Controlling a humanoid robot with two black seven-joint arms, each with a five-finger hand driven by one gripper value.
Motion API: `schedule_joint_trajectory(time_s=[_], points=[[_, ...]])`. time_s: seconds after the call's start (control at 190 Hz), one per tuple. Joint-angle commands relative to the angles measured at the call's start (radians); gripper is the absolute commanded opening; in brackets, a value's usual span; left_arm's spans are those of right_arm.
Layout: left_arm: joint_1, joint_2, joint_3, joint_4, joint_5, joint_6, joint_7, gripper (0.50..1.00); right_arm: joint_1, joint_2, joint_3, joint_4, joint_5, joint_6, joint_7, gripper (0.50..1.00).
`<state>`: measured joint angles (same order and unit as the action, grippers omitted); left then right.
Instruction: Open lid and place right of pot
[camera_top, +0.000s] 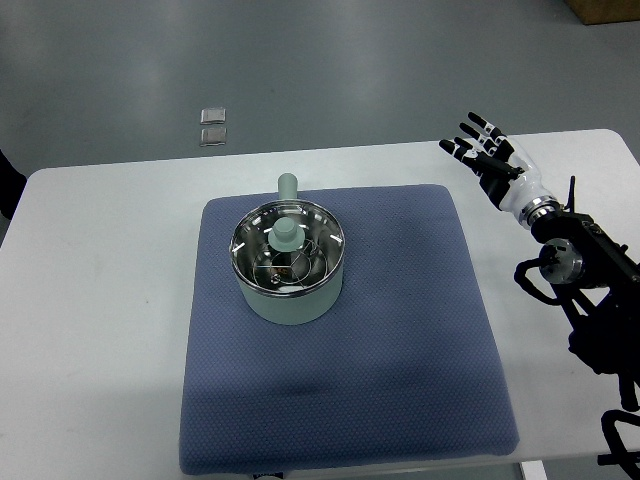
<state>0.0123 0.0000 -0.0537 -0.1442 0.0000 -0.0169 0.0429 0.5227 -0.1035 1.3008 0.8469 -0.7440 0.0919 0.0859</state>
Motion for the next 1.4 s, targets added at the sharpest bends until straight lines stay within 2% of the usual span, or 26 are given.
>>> schedule_joint_trajectory(time_s=[0.0,0.505,0.946,1.02,1.078,1.135,1.141,1.172,1.24,1.288,1.293,1.304,1.393], points=[[0.000,0.000,0.000,0.000,0.000,0.000,0.000,1.000,0.000,-0.002,0.000,0.001,0.000,0.000,0.000,0.928],[0.000,0.000,0.000,0.000,0.000,0.000,0.000,1.000,0.002,-0.005,-0.002,0.006,-0.006,0.003,0.000,0.928],[0.000,0.000,0.000,0.000,0.000,0.000,0.000,1.000,0.007,-0.012,-0.006,0.011,-0.018,0.045,0.000,0.928],[0.000,0.000,0.000,0.000,0.000,0.000,0.000,1.000,0.008,-0.016,-0.012,0.011,-0.018,0.048,0.000,0.928],[0.000,0.000,0.002,0.000,0.000,0.000,0.000,1.000,0.011,-0.058,-0.060,0.011,-0.017,0.052,0.005,0.928],[0.000,0.000,0.000,0.000,0.000,0.000,0.000,1.000,0.014,-0.068,-0.078,0.011,-0.017,0.052,0.012,0.928],[0.000,0.000,0.000,0.000,0.000,0.000,0.000,1.000,0.032,-0.094,-0.127,0.011,-0.014,0.052,0.040,0.928],[0.000,0.000,0.000,0.000,0.000,0.000,0.000,1.000,0.045,-0.111,-0.164,0.011,-0.012,0.051,0.063,0.928],[0.000,0.000,0.000,0.000,0.000,0.000,0.000,1.000,0.063,-0.150,-0.242,0.011,-0.006,0.049,0.103,0.926],[0.000,0.000,0.000,0.000,0.000,0.000,0.000,1.000,0.063,-0.150,-0.242,0.011,-0.006,0.049,0.103,0.926],[0.000,0.000,0.000,0.000,0.000,0.000,0.000,1.000,0.085,-0.183,-0.302,0.015,-0.003,0.048,0.129,0.926],[0.000,0.000,0.000,0.000,0.000,0.000,0.000,1.000,0.091,-0.191,-0.314,0.017,-0.003,0.049,0.135,0.924],[0.000,0.000,0.000,0.000,0.000,0.000,0.000,1.000,0.114,-0.209,-0.360,0.020,-0.003,0.049,0.152,0.924]])
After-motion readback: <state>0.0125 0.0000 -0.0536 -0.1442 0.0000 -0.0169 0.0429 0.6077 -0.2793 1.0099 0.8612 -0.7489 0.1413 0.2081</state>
